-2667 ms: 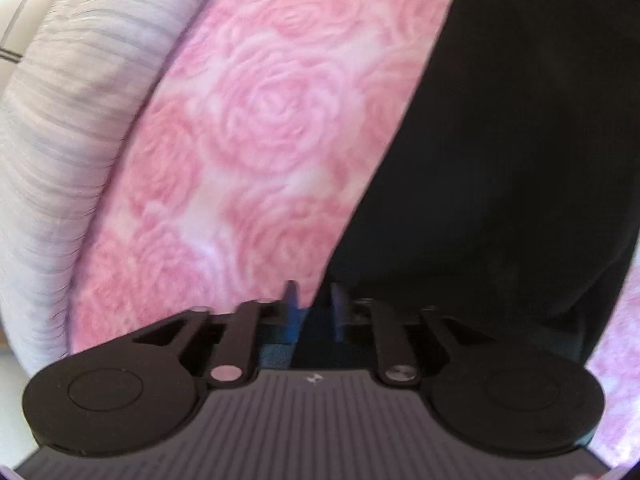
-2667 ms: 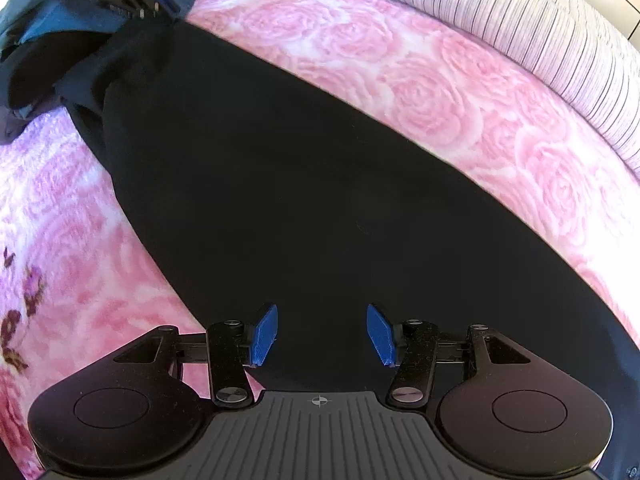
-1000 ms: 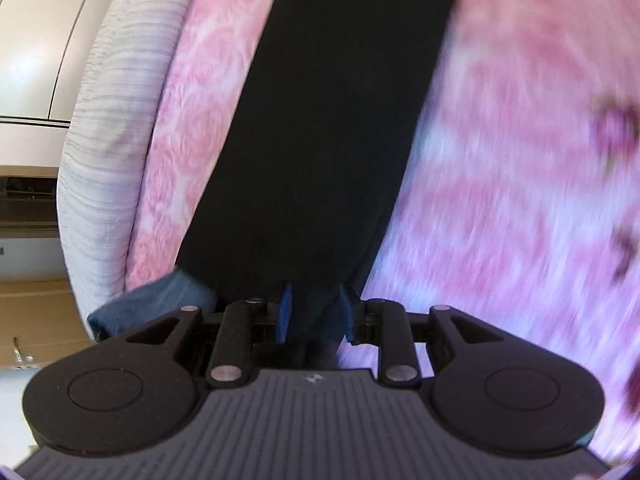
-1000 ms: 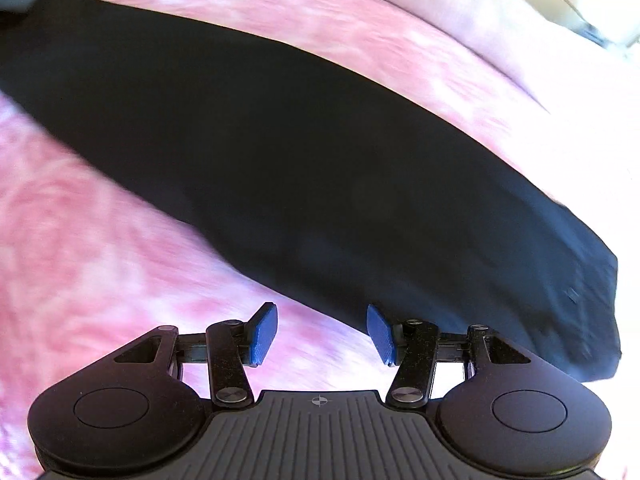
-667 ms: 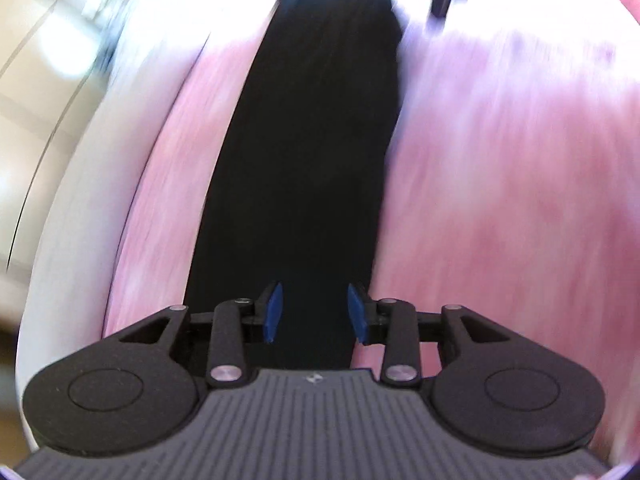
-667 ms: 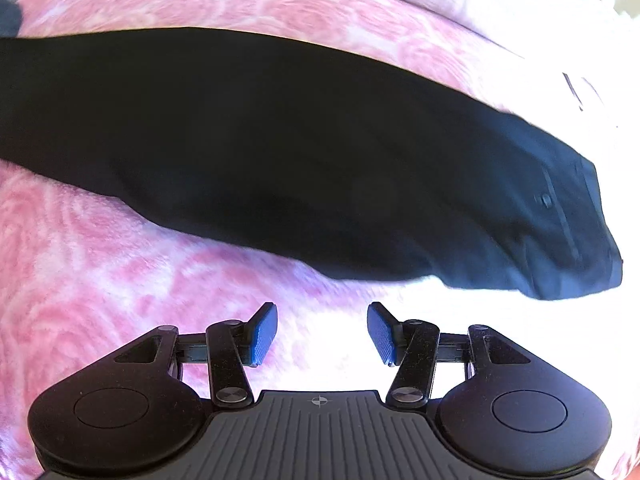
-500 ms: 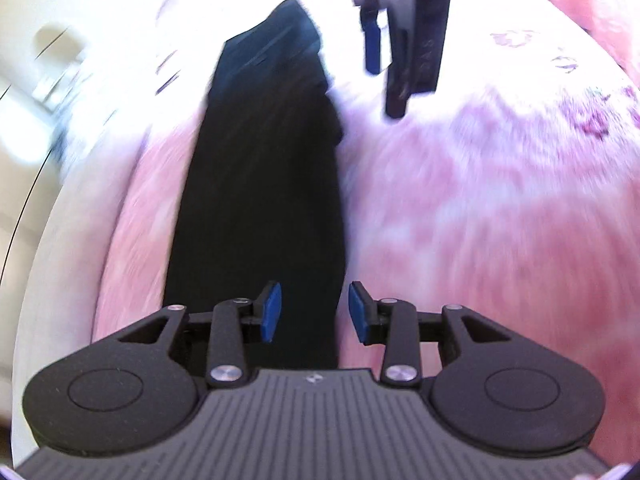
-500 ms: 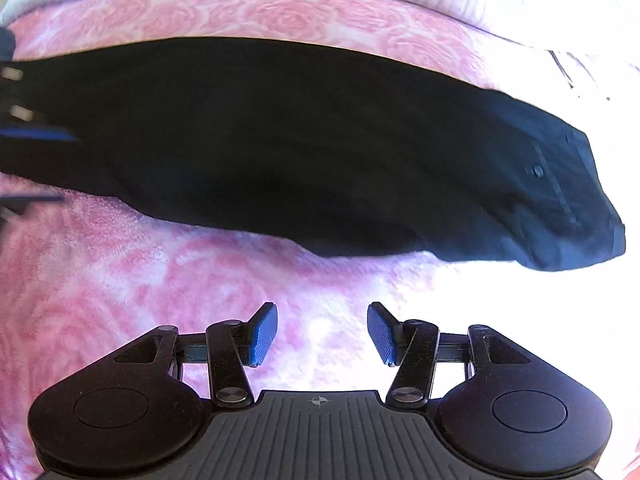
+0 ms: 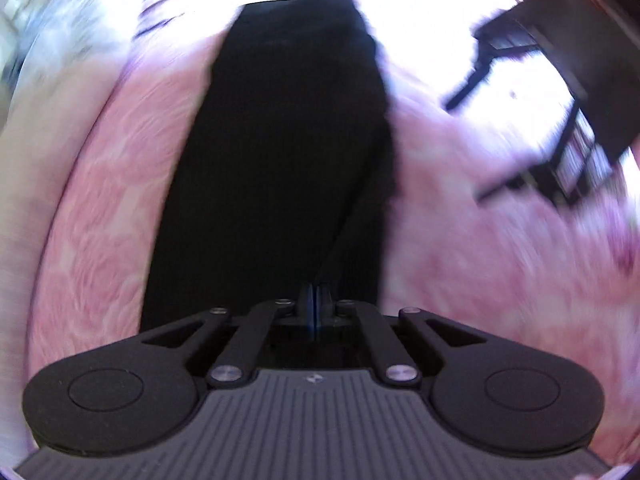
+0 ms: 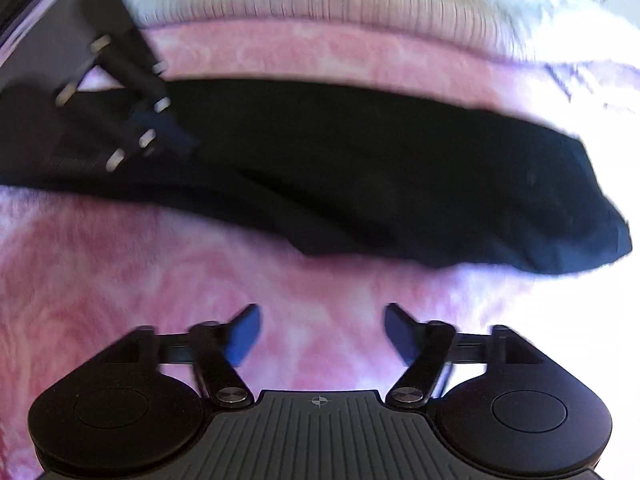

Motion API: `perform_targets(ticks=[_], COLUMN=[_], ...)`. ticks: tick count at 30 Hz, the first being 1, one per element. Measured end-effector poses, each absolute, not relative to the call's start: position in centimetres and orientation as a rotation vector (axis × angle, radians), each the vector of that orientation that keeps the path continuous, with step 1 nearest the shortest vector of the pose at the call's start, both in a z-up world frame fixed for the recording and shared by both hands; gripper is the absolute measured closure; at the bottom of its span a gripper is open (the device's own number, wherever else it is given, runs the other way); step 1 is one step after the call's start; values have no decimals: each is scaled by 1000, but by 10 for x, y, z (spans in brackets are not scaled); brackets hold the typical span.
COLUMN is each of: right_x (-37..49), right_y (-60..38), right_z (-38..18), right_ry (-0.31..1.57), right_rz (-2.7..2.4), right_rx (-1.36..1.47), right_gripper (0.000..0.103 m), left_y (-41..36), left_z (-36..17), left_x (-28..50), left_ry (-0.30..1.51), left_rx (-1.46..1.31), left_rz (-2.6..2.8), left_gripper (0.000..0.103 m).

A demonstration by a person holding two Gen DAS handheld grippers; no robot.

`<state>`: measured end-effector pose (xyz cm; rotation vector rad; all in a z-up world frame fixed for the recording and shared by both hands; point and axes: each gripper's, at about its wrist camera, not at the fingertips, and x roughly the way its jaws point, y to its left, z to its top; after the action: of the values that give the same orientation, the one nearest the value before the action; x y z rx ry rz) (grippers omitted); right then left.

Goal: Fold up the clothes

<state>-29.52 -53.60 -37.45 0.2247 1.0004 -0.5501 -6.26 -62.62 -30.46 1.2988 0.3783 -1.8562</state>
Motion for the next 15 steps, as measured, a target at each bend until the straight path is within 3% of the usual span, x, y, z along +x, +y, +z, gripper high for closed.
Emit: perform_targets(ticks=[9, 15], right_x=[-219, -177], right_y=[-540, -556], right_z=[-381, -432], right_ry=[879, 968], right_rz=[-664, -750], right_rx=[28, -233], right_gripper=[19, 19], left_y=[-656, -641], left_z=[-292, -286], left_x=[-33, -27], left_ry=[484, 446], left_rx=[1200, 1130], left_rz=[-1847, -1863], left_gripper=[102, 102])
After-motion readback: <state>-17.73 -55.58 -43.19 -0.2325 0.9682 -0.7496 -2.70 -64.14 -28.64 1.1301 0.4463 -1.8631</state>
